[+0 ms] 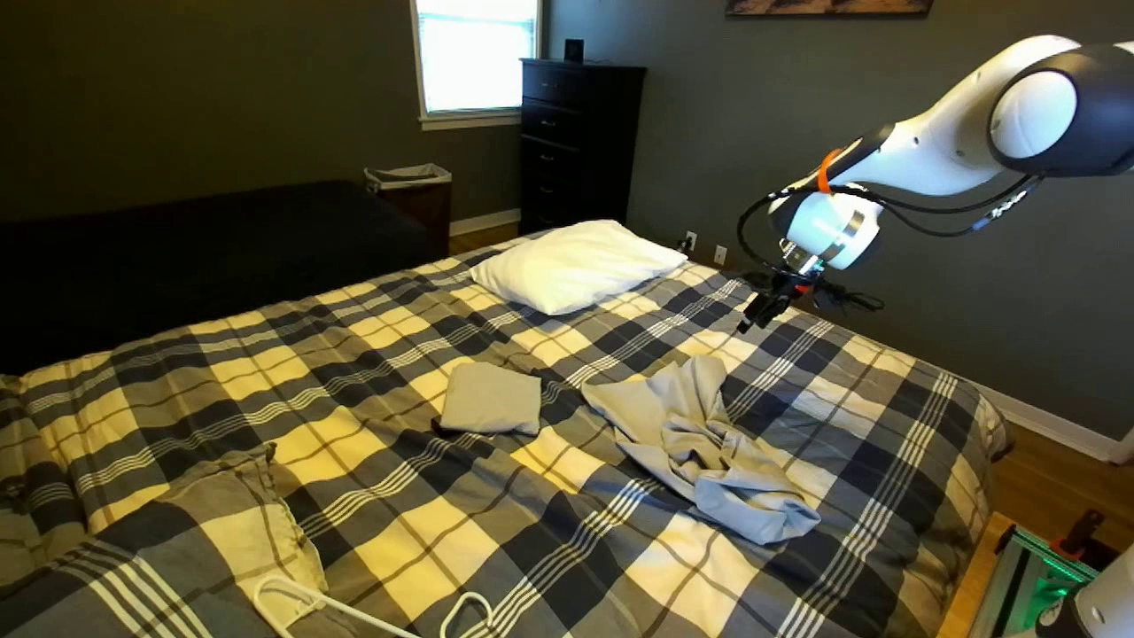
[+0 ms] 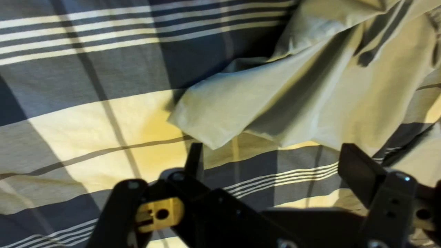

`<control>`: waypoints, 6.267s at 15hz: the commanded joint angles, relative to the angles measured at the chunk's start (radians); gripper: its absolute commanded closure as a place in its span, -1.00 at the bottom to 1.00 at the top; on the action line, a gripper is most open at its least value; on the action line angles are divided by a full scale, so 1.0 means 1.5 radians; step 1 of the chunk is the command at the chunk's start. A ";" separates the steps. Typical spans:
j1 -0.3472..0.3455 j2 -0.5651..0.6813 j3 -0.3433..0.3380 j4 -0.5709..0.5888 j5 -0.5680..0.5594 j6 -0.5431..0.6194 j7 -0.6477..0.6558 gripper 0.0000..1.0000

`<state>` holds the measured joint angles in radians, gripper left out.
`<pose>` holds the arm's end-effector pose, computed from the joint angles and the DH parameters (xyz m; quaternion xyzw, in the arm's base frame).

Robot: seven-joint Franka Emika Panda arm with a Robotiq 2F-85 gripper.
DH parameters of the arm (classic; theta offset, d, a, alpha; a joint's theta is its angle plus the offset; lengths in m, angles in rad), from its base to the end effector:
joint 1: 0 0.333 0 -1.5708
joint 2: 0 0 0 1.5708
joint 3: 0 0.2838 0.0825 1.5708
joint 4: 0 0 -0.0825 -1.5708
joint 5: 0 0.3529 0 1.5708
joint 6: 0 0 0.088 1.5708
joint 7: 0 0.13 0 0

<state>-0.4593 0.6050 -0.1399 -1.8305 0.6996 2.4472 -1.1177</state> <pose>0.5143 -0.3355 0.1804 -0.9828 -0.0026 -0.1497 0.1085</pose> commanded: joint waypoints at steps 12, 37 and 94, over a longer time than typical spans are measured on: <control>-0.081 0.181 0.027 0.332 -0.234 -0.379 -0.058 -1.00; -0.138 0.477 0.180 0.629 -0.238 -0.259 -0.174 -0.49; 0.160 -0.148 0.086 -0.266 -0.417 -0.409 -0.470 -0.73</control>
<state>-0.2053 0.4879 0.0075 -2.1509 0.0964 1.7188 -1.7835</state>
